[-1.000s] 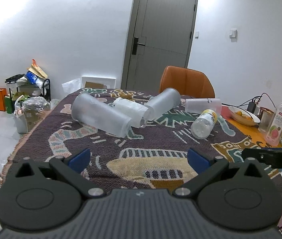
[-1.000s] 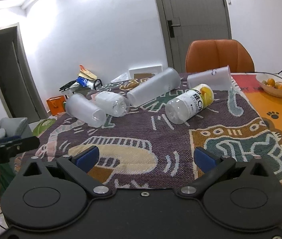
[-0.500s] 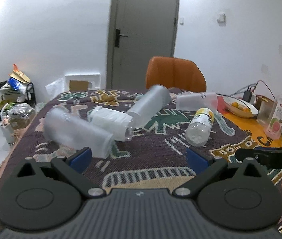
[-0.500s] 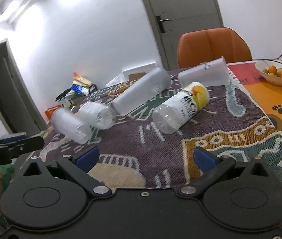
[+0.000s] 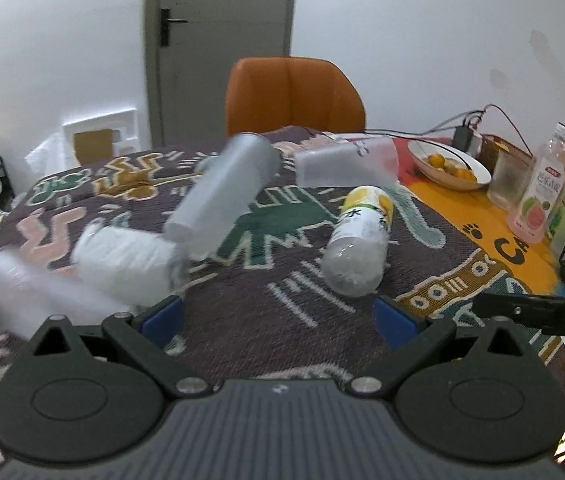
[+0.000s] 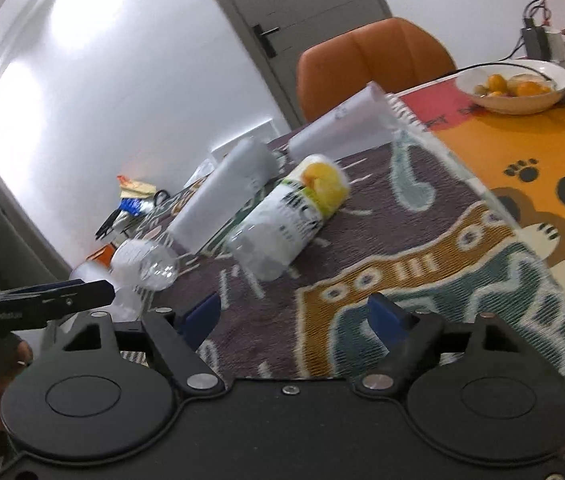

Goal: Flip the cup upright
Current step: 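Move the right tool toward the lying lemon-label bottle and open it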

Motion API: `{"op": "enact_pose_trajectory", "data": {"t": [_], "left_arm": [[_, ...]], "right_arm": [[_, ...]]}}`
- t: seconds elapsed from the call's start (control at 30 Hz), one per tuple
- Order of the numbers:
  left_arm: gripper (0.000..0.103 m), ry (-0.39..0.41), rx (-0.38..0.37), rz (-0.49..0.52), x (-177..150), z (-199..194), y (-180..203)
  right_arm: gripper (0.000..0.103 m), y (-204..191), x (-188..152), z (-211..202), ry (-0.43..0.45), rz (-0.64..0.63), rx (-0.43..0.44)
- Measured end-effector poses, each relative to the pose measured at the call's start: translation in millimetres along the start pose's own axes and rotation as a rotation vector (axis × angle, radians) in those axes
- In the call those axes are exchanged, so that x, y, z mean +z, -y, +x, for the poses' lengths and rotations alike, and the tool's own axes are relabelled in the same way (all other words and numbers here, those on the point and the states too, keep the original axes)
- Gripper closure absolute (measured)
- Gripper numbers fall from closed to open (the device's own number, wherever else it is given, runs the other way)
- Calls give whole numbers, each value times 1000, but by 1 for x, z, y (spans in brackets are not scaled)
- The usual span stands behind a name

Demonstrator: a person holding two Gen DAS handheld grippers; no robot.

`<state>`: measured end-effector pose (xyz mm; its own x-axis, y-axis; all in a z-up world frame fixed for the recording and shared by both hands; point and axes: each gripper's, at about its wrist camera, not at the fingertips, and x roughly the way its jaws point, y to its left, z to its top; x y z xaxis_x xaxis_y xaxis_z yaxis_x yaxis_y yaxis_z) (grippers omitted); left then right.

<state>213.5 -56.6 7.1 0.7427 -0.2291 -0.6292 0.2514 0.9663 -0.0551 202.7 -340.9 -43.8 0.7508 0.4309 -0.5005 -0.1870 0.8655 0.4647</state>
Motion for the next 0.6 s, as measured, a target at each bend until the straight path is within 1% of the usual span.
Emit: {"op": "enact_pose_trajectory", "data": {"t": [0.13,0.3,0.4,0.43,0.5,0.57,0.6], "left_arm": [[2,-31,-35,33,17,21,11],[2,-60,-69,82,35,46,29],[2,-79,-85,117,45,62,42],[3,-88,-92,129,47,67,46],[3,-103,-103,157,53,78,55],[4,-121,-110,181,58,89,62],[4,-132,-113,192,61,94,66]], "right_arm": [[22,18,8,-1,22,36,-28],[26,40,13,-3,48,79,-50],[34,52,15,-2,59,107,-62],[38,56,15,-1,59,118,-60],[41,63,15,2,60,142,-60],[47,69,15,4,70,168,-59],[47,72,15,5,75,183,-58]]}}
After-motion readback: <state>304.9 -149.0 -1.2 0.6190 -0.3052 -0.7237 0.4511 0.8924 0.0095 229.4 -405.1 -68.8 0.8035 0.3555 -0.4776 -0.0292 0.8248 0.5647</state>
